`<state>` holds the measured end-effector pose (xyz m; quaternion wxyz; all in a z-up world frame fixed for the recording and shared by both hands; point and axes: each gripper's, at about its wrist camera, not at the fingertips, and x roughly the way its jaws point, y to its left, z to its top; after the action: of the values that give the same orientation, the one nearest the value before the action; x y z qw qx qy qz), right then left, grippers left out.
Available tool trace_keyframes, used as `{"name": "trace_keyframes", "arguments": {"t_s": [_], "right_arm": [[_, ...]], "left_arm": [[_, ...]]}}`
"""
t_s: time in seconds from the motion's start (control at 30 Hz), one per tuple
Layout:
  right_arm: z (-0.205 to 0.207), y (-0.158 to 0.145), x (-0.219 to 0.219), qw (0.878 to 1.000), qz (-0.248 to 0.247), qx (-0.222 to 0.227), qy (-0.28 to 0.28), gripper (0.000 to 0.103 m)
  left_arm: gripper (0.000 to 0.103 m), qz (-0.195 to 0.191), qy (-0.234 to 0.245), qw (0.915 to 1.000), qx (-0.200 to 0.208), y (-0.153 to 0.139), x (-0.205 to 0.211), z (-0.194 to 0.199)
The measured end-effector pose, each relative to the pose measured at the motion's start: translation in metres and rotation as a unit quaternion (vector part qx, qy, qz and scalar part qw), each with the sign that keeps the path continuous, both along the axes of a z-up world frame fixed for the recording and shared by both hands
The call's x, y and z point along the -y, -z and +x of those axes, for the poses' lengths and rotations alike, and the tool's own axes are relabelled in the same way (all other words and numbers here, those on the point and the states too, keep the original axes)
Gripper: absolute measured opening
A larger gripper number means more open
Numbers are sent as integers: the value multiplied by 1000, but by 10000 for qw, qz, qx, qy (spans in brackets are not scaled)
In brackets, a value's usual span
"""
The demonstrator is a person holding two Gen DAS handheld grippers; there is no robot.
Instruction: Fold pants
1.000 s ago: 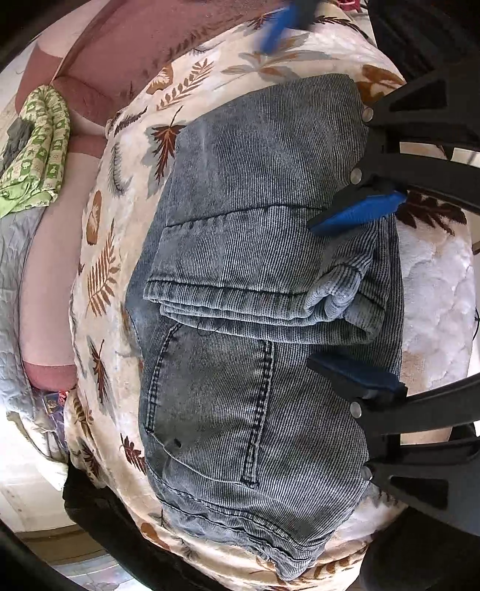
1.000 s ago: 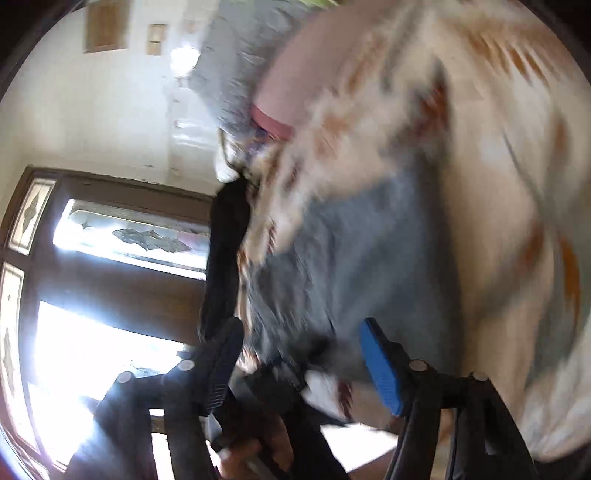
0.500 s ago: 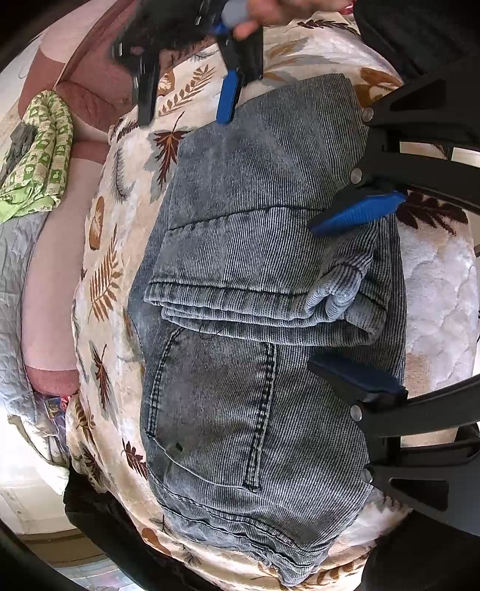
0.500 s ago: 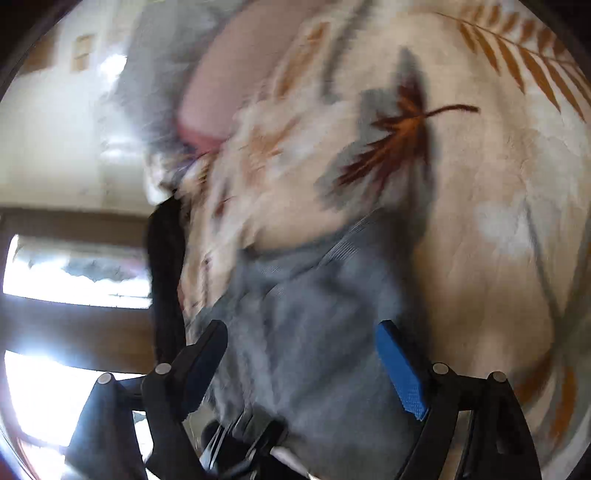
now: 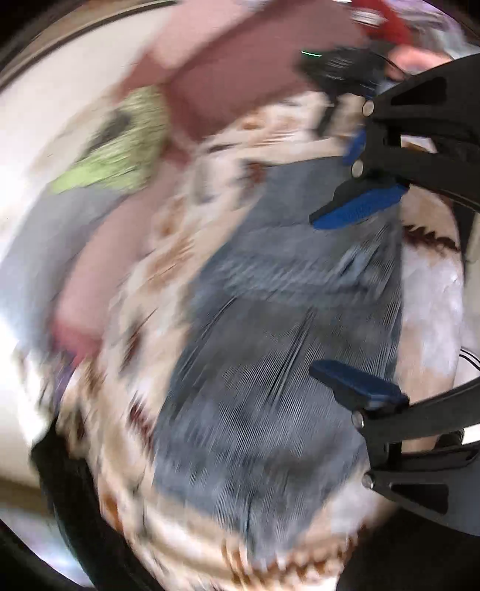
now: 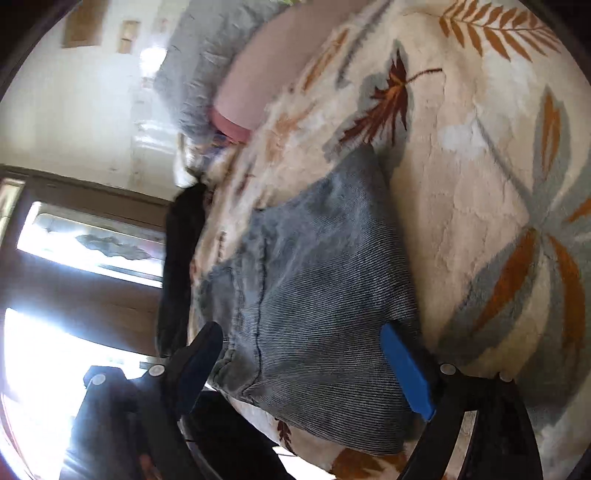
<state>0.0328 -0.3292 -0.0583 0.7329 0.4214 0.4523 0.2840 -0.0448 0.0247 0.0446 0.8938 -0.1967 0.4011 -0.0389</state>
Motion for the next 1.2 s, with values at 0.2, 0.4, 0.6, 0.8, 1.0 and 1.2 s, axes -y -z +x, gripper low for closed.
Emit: {"name": "trace_keyframes", "arguments": {"t_s": [0.2,0.4,0.6,0.8,1.0,1.2], "right_arm": [[2,3,8,9994,304,-161,77,89],[7,4,2,9996,249,-140,54,90],[7,5,0,9997,192,-112,38,91],[9,3,-6,9999,149,-81,20,92],[9,-23,-9,9986,328,-352,202,92],[36,-82,-131,9891,731,22,-1277,92]], "left_arm": [[86,-935,-1850,9774,-407,21,-106,-12],[86,-1621,-1981,9640,-717,48,-124,-3],[86,-1909,-2085,9558,-812,60,-131,-2],[31,-1696,-2201,9574,-788,54,-141,12],[25,-1585,-2074,9626,-727,60,-146,12],[25,-1478,-1992,9665,-665,60,-145,10]]}}
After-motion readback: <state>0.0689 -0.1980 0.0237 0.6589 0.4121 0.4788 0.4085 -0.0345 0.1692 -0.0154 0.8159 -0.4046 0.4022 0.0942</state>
